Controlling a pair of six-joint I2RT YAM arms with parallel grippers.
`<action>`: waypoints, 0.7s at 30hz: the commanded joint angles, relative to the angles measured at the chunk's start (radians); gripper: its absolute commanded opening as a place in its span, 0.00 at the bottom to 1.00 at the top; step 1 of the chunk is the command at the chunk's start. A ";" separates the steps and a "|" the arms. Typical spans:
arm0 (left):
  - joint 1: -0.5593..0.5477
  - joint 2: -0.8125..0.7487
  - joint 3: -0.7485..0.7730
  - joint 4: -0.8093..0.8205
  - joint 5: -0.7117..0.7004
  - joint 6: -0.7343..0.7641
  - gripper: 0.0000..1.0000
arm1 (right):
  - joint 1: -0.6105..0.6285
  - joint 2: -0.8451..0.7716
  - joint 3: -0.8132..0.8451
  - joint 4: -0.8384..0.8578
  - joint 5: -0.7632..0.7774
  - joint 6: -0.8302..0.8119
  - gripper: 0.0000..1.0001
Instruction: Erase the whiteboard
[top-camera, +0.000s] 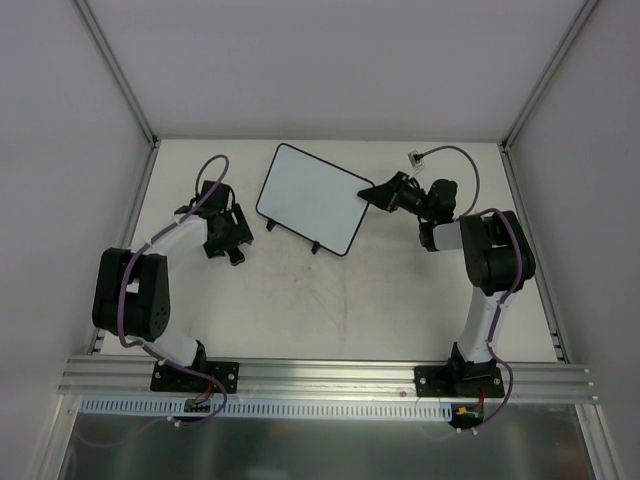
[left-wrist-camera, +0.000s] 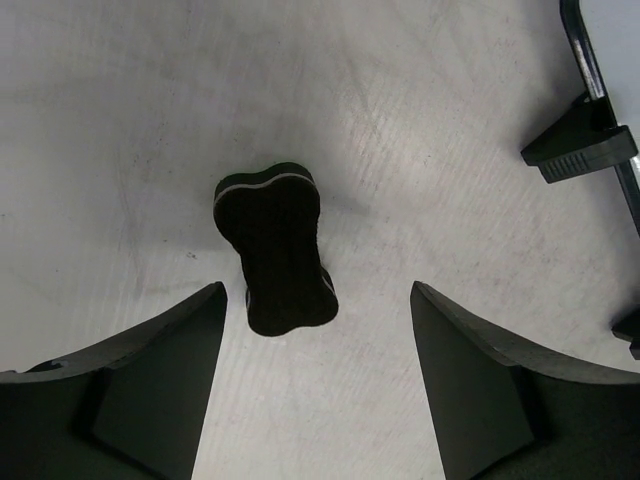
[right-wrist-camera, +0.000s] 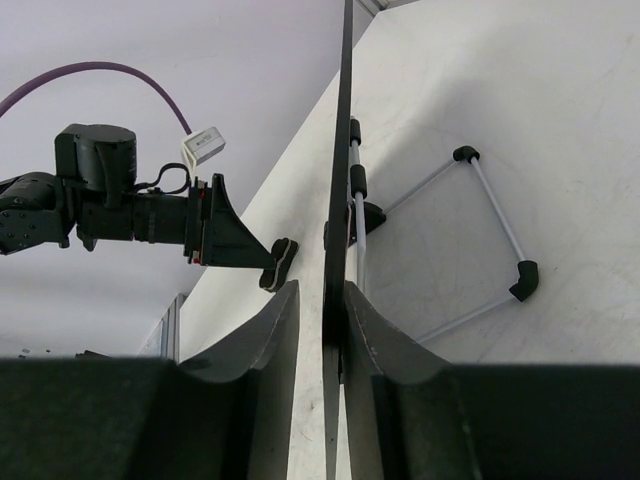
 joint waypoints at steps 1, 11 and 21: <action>0.004 -0.086 -0.021 0.010 -0.012 -0.024 0.74 | 0.011 -0.066 0.011 0.260 -0.025 0.004 0.26; 0.004 -0.267 -0.079 0.068 0.037 -0.027 0.74 | 0.005 -0.058 0.013 0.258 -0.019 0.005 0.41; 0.004 -0.341 -0.099 0.073 0.052 -0.032 0.75 | -0.013 -0.046 0.013 0.258 -0.017 0.004 0.46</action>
